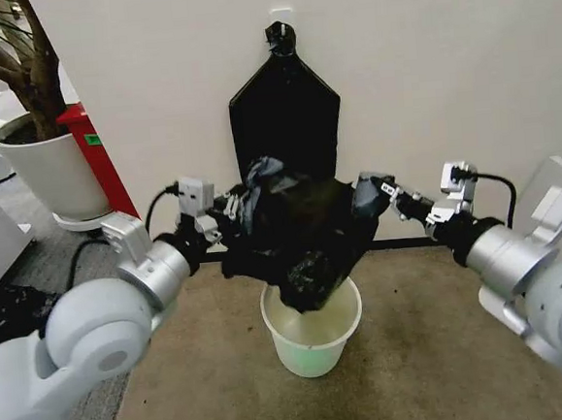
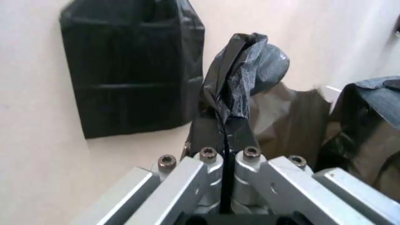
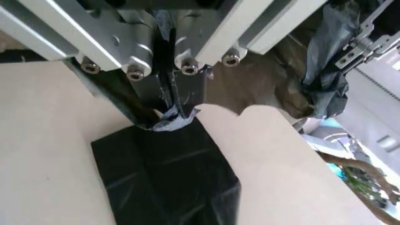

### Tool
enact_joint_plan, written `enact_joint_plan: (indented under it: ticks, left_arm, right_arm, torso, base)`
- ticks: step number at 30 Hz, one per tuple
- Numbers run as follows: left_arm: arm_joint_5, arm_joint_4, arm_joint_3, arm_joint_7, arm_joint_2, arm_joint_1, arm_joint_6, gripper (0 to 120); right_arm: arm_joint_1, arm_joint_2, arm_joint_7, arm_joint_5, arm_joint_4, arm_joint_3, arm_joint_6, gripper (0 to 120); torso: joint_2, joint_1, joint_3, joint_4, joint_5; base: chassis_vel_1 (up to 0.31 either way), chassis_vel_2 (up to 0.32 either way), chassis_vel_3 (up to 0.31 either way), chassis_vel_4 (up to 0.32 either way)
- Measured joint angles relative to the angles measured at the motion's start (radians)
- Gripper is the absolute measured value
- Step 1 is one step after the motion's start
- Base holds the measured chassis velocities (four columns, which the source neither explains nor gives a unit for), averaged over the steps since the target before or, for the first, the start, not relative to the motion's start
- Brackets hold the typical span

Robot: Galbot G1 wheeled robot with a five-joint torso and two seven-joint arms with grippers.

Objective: Place the garbage bag over the trash bin.

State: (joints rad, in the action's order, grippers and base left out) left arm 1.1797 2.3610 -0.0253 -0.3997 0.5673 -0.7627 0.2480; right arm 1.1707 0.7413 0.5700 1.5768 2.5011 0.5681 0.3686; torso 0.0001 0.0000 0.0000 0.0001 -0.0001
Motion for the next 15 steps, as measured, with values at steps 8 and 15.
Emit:
enact_joint_plan:
  ticks: [8,15]
  left_arm:
    - [0.075,-0.034,0.127,-0.019,0.062,0.195,0.021,0]
    - [0.125,-0.063,0.275,-0.059,0.143,0.367,0.025,0]
  right_arm:
    - [0.007,-0.042,0.031,0.061,-0.001,0.075,-0.005,0]
    - [0.124,-0.037,0.009,0.094,-0.001,0.253,0.025,0]
  torso:
    - [0.000,0.000,0.000,0.0000,0.0001]
    - [0.000,0.000,0.000,-0.0006,0.0004]
  base:
    - [0.000,0.000,0.000,0.000]
    - [0.000,0.000,0.000,0.000]
